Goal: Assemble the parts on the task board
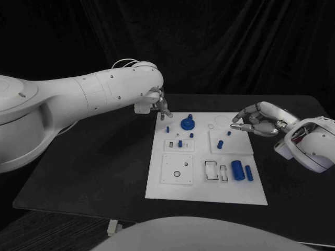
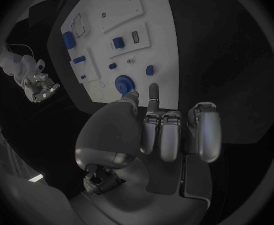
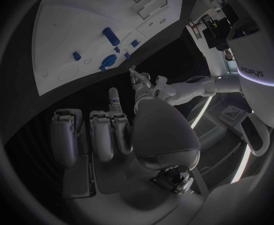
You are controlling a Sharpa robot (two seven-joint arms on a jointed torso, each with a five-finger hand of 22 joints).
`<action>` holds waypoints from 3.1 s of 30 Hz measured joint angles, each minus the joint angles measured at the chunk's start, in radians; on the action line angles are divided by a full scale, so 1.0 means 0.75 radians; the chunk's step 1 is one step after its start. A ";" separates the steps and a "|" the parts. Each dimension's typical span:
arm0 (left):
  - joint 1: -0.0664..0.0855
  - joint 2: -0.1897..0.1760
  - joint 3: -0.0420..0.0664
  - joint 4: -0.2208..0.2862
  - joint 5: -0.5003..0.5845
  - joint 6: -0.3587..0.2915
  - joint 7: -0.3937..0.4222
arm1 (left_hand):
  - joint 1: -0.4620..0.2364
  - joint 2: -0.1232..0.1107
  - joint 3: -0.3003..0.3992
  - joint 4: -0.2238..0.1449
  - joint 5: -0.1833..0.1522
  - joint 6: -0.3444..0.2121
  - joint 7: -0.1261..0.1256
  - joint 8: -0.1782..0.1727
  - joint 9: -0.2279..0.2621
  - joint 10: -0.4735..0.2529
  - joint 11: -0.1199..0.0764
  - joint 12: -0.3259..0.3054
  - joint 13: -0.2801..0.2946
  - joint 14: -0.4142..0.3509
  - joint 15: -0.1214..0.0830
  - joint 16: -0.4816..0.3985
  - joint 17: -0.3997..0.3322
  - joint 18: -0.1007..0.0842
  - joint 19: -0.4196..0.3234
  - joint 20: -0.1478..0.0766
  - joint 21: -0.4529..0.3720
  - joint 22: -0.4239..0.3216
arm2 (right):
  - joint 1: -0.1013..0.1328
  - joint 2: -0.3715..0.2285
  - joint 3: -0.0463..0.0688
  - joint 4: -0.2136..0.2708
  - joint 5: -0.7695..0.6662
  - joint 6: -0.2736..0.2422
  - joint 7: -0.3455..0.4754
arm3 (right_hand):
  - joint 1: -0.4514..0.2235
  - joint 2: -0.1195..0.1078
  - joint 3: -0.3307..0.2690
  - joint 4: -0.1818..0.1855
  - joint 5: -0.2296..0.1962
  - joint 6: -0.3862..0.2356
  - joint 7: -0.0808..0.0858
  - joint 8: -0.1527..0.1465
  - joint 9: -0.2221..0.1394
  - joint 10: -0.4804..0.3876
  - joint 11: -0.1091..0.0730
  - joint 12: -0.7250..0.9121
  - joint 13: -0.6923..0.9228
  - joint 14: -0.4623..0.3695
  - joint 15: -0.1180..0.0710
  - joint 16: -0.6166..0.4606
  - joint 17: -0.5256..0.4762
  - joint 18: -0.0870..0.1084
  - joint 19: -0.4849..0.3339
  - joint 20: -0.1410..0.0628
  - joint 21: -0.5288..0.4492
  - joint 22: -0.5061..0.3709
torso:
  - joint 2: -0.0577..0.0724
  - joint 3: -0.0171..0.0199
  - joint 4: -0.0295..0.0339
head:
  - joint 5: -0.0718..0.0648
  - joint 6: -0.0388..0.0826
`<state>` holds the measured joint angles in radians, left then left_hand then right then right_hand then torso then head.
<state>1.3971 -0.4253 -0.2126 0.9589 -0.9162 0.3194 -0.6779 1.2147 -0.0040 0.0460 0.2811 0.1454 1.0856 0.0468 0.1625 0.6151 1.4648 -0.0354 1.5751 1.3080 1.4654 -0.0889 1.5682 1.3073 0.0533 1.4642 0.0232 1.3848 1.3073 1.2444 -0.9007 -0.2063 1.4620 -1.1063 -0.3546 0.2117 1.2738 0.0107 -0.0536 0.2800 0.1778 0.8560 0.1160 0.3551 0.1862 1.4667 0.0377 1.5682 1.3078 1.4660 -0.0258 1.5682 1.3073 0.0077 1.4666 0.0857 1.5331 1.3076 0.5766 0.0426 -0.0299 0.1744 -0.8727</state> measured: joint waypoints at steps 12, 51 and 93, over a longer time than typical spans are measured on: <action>-0.046 0.048 0.000 -0.068 -0.003 0.036 0.015 | 0.015 0.001 0.007 -0.007 0.023 -0.007 0.007 -0.015 -0.021 0.005 0.005 0.000 0.000 0.002 0.002 0.000 0.000 0.000 0.000 0.000 0.000 0.000 | 0.000 0.001 0.000 0.000 0.000 0.002 0.000 | 0.000 0.000 0.000 0.000 0.000 0.000 0.000 0.000 0.000 0.000 0.000 0.000 0.000 0.000 0.000 0.000 0.000 0.000 0.000 0.000 0.000 0.000 | 0.000 0.0005 -0.0008 | -0.002 0.000; -0.083 0.084 0.000 -0.111 -0.028 0.038 0.032 | 0.051 0.002 0.005 -0.039 0.063 0.032 -0.008 0.007 -0.014 0.005 0.005 0.000 0.000 0.002 0.002 0.000 0.000 0.000 -0.005 0.005 -0.016 0.000 | 0.000 0.000 0.000 0.001 0.000 0.009 -0.002 | 0.000 0.000 -0.004 0.004 0.010 0.000 0.000 -0.005 -0.001 0.000 0.000 0.000 -0.001 0.000 0.000 0.000 0.000 0.000 0.000 0.000 0.000 0.001 | -0.002 0.0008 -0.0015 | -0.001 0.000; -0.095 0.106 0.000 -0.135 -0.058 0.042 0.035 | 0.051 0.002 0.004 -0.044 0.083 0.017 -0.012 0.032 0.039 0.005 0.005 0.000 0.000 0.002 0.002 0.000 0.000 0.000 -0.005 0.005 -0.042 0.000 | 0.000 0.001 0.000 -0.003 0.000 0.021 -0.003 | 0.000 0.000 -0.008 0.008 0.010 0.000 0.000 -0.005 -0.001 0.000 0.000 0.000 -0.001 0.000 0.000 0.000 0.000 0.000 0.000 0.000 0.000 0.000 | -0.001 0.0012 -0.0015 | -0.004 0.000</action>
<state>1.3255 -0.3462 -0.2122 0.8577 -0.9598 0.3509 -0.6514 1.2527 -0.0022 0.0490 0.2478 0.2073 1.0984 0.0376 0.1864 0.6442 1.4683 -0.0319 1.5752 1.3080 1.4670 -0.0873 1.5682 1.3073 0.0533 1.4604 0.0268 1.3536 1.3073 1.2443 -0.8997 -0.2062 1.4599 -1.1062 -0.3389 0.2092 1.2738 0.0106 -0.0593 0.2857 0.1851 0.8560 0.1160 0.3514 0.1856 1.4667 0.0377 1.5681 1.3073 1.4660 -0.0257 1.5683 1.3073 0.0077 1.4666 0.0856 1.5331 1.3076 0.5758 0.0434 -0.0311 0.1715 -0.8728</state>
